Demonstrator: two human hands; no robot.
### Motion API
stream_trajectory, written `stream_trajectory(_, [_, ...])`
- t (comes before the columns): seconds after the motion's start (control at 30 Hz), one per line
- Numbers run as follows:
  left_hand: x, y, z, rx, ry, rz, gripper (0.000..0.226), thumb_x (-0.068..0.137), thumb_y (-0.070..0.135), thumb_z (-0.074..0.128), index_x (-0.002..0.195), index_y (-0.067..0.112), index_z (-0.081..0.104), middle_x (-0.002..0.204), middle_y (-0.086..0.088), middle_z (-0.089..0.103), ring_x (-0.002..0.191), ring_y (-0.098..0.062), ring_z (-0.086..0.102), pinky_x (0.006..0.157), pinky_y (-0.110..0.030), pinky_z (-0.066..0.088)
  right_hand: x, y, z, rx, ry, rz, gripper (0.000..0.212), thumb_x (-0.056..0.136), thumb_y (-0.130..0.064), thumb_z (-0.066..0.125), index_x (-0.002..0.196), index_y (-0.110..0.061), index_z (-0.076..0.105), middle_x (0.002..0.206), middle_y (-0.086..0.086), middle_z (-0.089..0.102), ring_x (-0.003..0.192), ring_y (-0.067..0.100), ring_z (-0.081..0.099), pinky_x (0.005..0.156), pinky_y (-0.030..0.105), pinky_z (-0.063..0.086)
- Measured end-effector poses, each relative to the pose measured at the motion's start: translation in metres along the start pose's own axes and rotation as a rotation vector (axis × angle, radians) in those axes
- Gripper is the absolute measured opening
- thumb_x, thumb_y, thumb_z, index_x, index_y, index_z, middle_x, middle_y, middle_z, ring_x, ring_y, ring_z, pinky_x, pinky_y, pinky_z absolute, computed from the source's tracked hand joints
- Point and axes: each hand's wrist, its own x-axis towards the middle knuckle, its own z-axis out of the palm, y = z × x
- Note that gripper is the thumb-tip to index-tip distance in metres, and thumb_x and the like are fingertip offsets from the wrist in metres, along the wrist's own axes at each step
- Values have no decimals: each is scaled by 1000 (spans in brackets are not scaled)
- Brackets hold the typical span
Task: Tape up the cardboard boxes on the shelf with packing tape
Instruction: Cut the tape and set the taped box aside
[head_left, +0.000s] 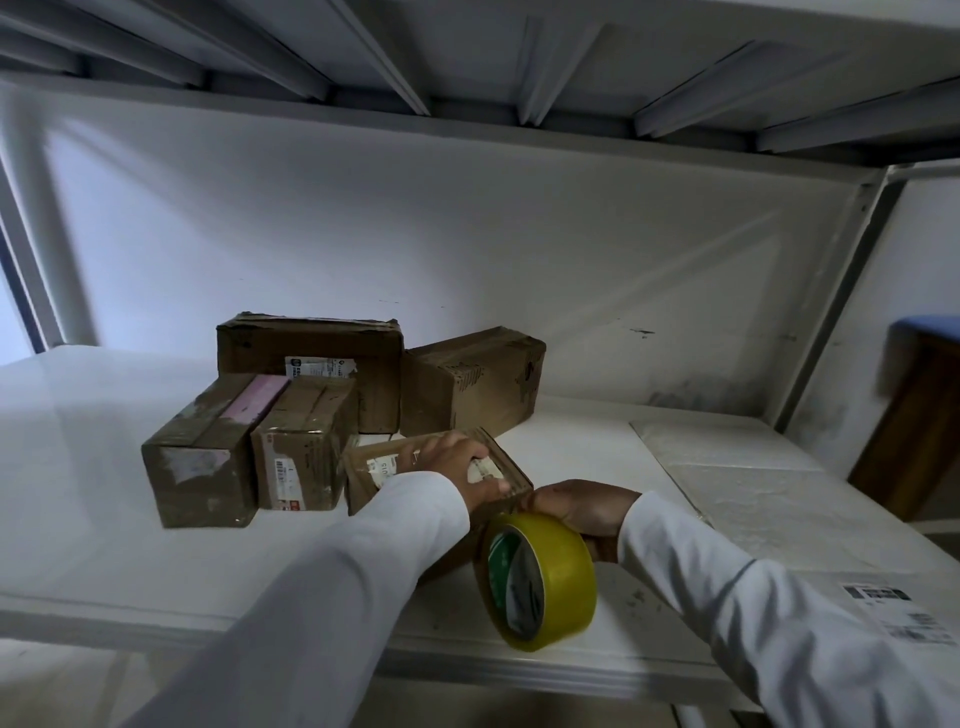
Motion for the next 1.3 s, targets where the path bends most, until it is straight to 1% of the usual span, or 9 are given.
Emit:
stream_trajectory(0.13, [0, 1, 1, 24, -3, -2, 46, 90, 48, 55, 131, 31, 44, 145, 5, 35, 137, -20, 26, 117, -43, 7, 2, 3, 1, -16, 7, 15, 35, 93, -37, 54, 115, -10, 59, 97, 9, 67, 83, 21, 65, 82, 32, 54])
stream_trajectory(0.53, [0, 2, 1, 61, -4, 8, 49, 90, 49, 55, 133, 30, 41, 146, 4, 34, 138, -20, 25, 118, -45, 8, -7, -3, 3, -70, -1, 24, 31, 96, -34, 51, 116, -11, 57, 94, 9, 63, 77, 17, 61, 69, 25, 54])
stream_trajectory(0.67, [-1, -4, -7, -38, -51, 29, 53, 88, 55, 54, 134, 30, 45, 146, 5, 34, 138, -19, 25, 117, -43, 12, -9, 0, 4, 41, -24, 25, 20, 97, -31, 50, 105, -14, 52, 67, 0, 53, 51, 5, 51, 48, 15, 47])
stream_trajectory(0.8, [-7, -2, -14, -12, -196, 41, 82, 71, 72, 61, 140, 33, 38, 151, 7, 25, 142, -17, 14, 118, -43, 1, -13, 1, -10, -15, -52, 31, 21, 95, -36, 53, 85, -17, 51, 46, -6, 48, 38, 5, 45, 42, 15, 40])
stream_trajectory(0.9, [-8, -2, -15, 59, -234, 61, 82, 75, 67, 61, 143, 33, 32, 154, 6, 18, 144, -20, 8, 117, -48, -5, 0, 10, -37, -295, 273, -6, 19, 97, -28, 51, 85, -14, 57, 73, 2, 64, 56, 12, 58, 54, 24, 47])
stream_trajectory(0.97, [-8, -3, -15, 51, -237, 62, 81, 76, 66, 61, 143, 33, 31, 154, 6, 18, 144, -20, 8, 117, -49, -6, 11, 23, -60, -797, 512, 70, 16, 97, -18, 46, 99, -11, 61, 110, 8, 63, 96, 22, 62, 80, 28, 47])
stream_trajectory(1.03, [-8, -3, -15, 48, -238, 65, 82, 75, 67, 61, 143, 33, 31, 154, 6, 18, 144, -20, 8, 117, -49, -6, 17, 39, -76, -1061, 534, 186, 29, 97, -15, 41, 120, -8, 57, 133, 8, 54, 122, 23, 52, 93, 24, 41])
stream_trajectory(1.13, [-7, -3, -15, 43, -240, 66, 83, 75, 67, 61, 144, 32, 30, 154, 6, 18, 144, -19, 9, 117, -48, -5, 25, 62, -89, -1089, 461, 226, 39, 96, -15, 43, 135, -15, 47, 141, 5, 45, 129, 20, 45, 99, 23, 37])
stream_trajectory(1.3, [-6, -3, -15, 36, -230, 75, 84, 74, 67, 62, 143, 32, 31, 153, 7, 20, 143, -19, 11, 117, -50, -6, 39, 72, -89, -989, 521, 7, 47, 89, -20, 56, 135, -22, 46, 141, -2, 41, 129, 20, 42, 101, 25, 37])
